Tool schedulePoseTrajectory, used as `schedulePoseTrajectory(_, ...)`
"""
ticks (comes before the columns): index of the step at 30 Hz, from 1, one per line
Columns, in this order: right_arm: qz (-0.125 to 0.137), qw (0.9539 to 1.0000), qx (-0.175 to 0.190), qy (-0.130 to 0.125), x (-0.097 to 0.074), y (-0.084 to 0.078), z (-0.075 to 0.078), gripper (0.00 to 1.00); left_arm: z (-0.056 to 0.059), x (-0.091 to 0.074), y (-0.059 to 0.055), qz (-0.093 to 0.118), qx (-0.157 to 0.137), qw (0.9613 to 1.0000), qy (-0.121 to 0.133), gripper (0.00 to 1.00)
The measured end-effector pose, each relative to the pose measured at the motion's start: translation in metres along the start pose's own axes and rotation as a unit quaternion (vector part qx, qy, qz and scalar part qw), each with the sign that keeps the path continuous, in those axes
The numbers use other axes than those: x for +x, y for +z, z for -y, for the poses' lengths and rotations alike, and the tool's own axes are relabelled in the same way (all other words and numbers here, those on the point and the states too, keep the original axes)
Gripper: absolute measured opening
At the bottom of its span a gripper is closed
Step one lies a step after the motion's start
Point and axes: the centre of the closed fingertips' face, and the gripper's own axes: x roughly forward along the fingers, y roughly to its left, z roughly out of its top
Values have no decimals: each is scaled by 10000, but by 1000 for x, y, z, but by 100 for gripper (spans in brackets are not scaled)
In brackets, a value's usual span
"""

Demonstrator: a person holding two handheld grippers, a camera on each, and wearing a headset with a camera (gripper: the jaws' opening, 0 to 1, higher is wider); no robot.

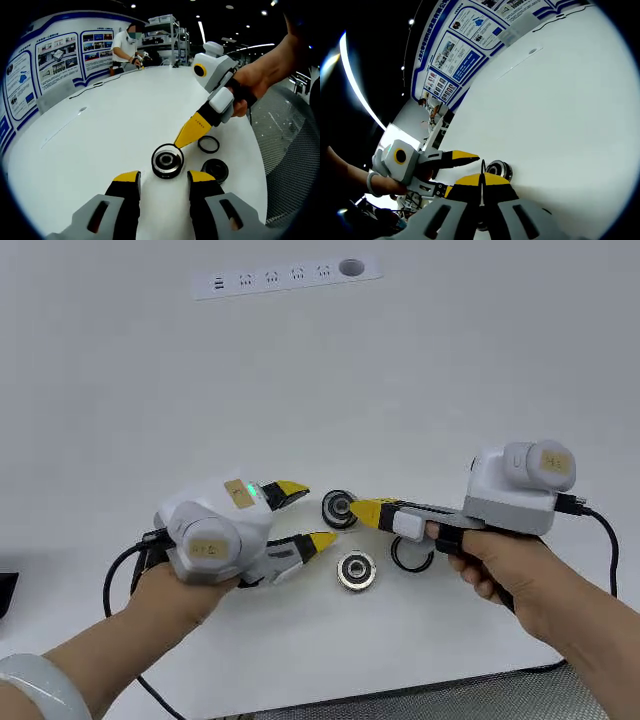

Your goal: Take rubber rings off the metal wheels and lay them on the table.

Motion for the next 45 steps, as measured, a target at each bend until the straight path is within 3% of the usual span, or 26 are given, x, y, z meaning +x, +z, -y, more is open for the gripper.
schedulePoseTrajectory(8,105,9999,61,23,-11,0,-3,2,-1,-3,0,62,-88,9999,35,45)
schedulePoseTrajectory(16,262,9995,177,-42,-32,-3,-5,2,-4,-8,-3,102,-181,9998,64,50)
schedulePoseTrajectory(30,298,9981,420,-328,-68,-18,13,2,-4,-10,-4,147,-261,9995,97,56)
schedulePoseTrajectory(38,215,9970,551,-504,-74,-31,24,2,-4,-10,-5,119,-278,9995,95,56)
schedulePoseTrajectory(45,95,9959,451,-777,-77,-37,38,3,-3,-10,-6,107,-287,9995,85,55)
